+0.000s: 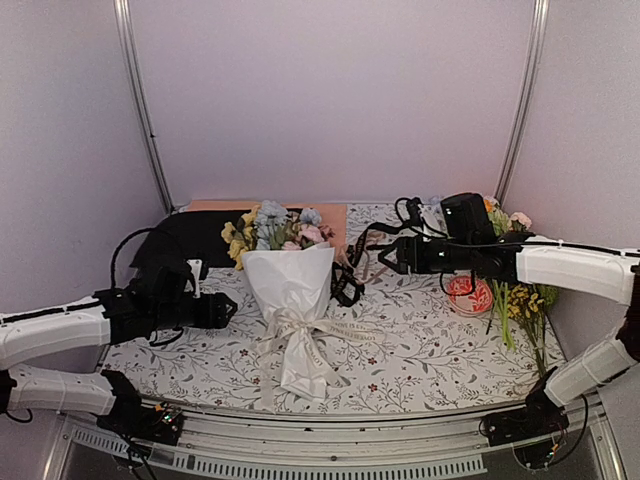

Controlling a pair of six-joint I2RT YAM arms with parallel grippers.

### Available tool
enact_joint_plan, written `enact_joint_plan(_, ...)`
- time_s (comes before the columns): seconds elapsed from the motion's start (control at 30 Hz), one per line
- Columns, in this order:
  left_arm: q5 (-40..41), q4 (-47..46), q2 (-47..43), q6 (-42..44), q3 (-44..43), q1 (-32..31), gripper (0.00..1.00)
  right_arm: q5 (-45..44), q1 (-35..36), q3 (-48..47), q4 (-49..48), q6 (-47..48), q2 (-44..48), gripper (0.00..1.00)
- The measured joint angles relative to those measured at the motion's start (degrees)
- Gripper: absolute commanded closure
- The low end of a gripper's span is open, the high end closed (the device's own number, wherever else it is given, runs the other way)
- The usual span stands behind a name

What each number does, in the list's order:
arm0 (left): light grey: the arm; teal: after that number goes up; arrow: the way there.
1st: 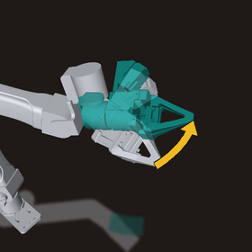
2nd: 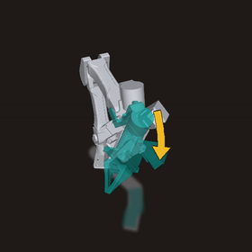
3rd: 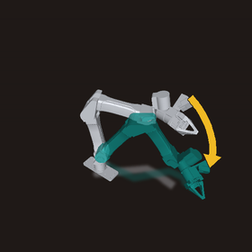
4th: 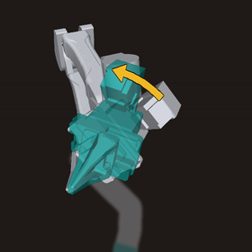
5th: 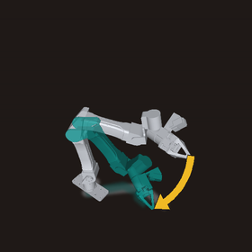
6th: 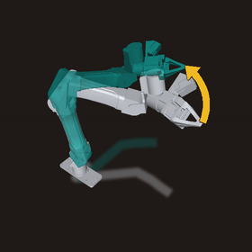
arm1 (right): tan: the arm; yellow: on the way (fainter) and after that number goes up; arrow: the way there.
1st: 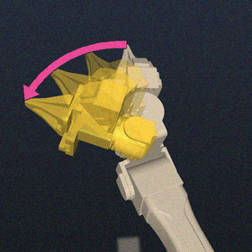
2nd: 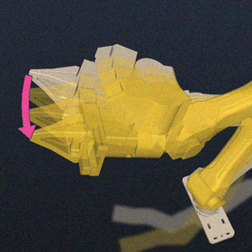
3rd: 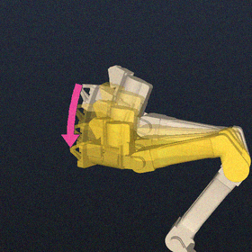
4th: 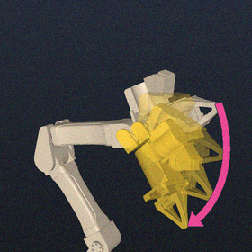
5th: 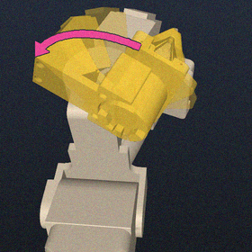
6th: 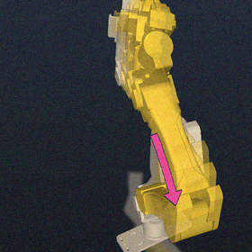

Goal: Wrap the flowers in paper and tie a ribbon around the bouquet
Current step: Adjust the tied bouquet at the center of the board.

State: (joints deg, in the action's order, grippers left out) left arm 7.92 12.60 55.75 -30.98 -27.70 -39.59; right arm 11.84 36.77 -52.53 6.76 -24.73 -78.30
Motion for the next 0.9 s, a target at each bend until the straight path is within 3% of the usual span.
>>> enact_joint_plan(0.17, -1.8, -2.2, 13.5, -0.2, -1.3, 8.3, 0.32, 1.9, 3.6, -4.5, -0.9, 0.7, -12.6, 0.38)
enact_joint_plan(0.47, -4.1, -8.8, 32.1, 2.1, -9.6, 12.6, 0.34, 5.6, 16.0, -9.9, -2.0, 2.8, -28.8, 0.42)
enact_joint_plan(0.63, -6.2, -13.4, 39.6, 2.9, -14.0, 11.4, 0.34, 6.8, 22.4, -11.7, -2.9, 5.0, -33.6, 0.43)
enact_joint_plan(0.9, -6.0, -18.8, 40.5, 1.0, -12.8, 2.3, 0.36, 9.9, 26.9, -11.4, -4.5, 8.6, -33.6, 0.45)
